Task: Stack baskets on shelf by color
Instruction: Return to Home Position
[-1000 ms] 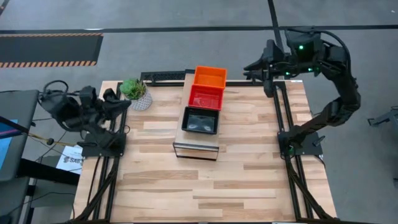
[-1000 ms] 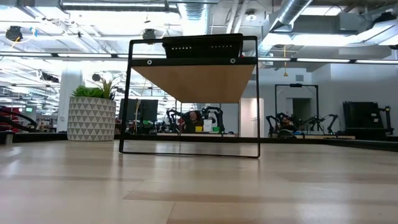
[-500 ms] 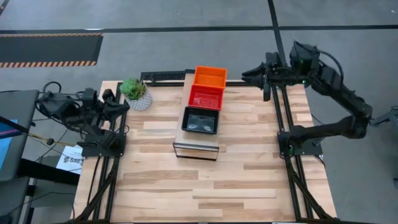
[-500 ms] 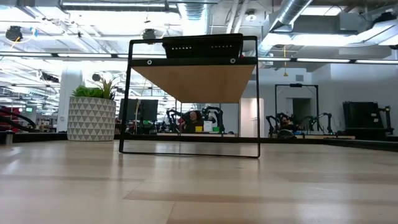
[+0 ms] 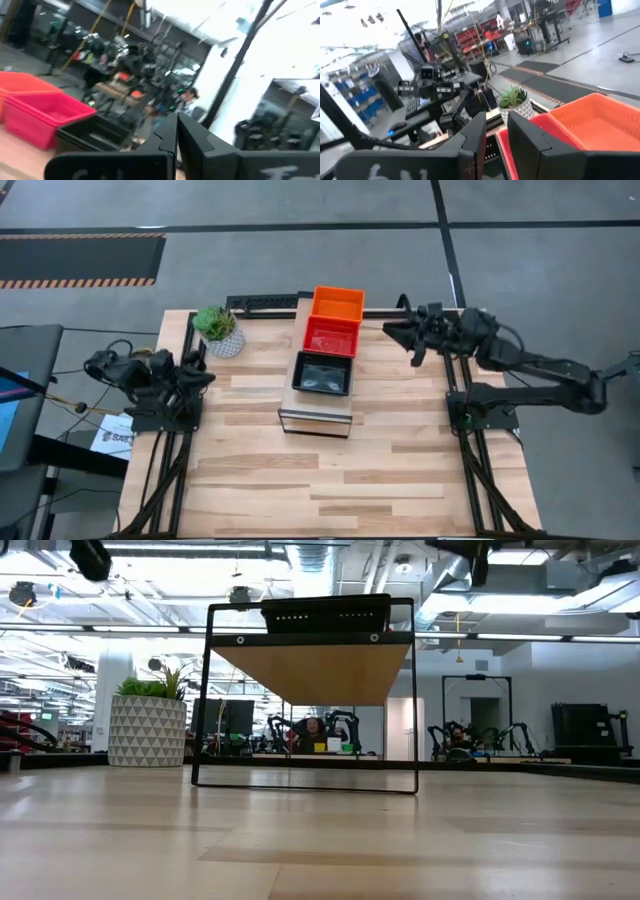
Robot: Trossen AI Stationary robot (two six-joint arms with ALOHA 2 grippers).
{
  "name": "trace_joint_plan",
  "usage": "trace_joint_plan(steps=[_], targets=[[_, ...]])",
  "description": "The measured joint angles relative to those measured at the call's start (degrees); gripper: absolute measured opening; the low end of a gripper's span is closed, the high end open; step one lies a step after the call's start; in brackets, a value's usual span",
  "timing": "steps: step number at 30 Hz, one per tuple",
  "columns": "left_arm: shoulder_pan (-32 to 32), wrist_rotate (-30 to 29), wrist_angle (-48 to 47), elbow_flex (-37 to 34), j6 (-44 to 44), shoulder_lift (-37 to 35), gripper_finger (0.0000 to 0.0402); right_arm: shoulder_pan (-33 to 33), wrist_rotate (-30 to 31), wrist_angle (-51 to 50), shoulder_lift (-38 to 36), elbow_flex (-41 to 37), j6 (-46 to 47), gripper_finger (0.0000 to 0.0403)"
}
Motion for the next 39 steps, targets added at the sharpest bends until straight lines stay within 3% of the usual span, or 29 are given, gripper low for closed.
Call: trace_joint_plan(steps=[5,10,18,27,34,39], targets=[[0.0,2.7,2.6,-5.8,-1.7,-1.3,0.0000,1.7,2.7,12.0,-1.5,-10.9,3.2,0.0103],[0.1,1.8,3.8,-11.5,-4.5,-1.5,0.0000,3.5,2.9,21.6,-1.4,-19.0,4.5,0.0103],[0.1,7.8,16.5,-21.7,-8.0,-1.5,0.0000,6.1,4.6,31.2,-1.2,-27.6,4.8,0.0103],[0.1,6.4,13.8,-21.8,-4.8,-1.4,0.0000,8.2,4.7,41.0,-1.2,-36.7,4.7,0.0103],[0.1,6.2,10.2,-21.8,-7.1,-1.4,0.0000,10.8,5.7,50.9,-1.1,-44.9,4.9,0.0103],[0.1,5.6,9.5,-21.9,-8.1,-1.4,0.0000,12.0,7.8,51.5,-0.9,-45.4,5.2,0.0103]])
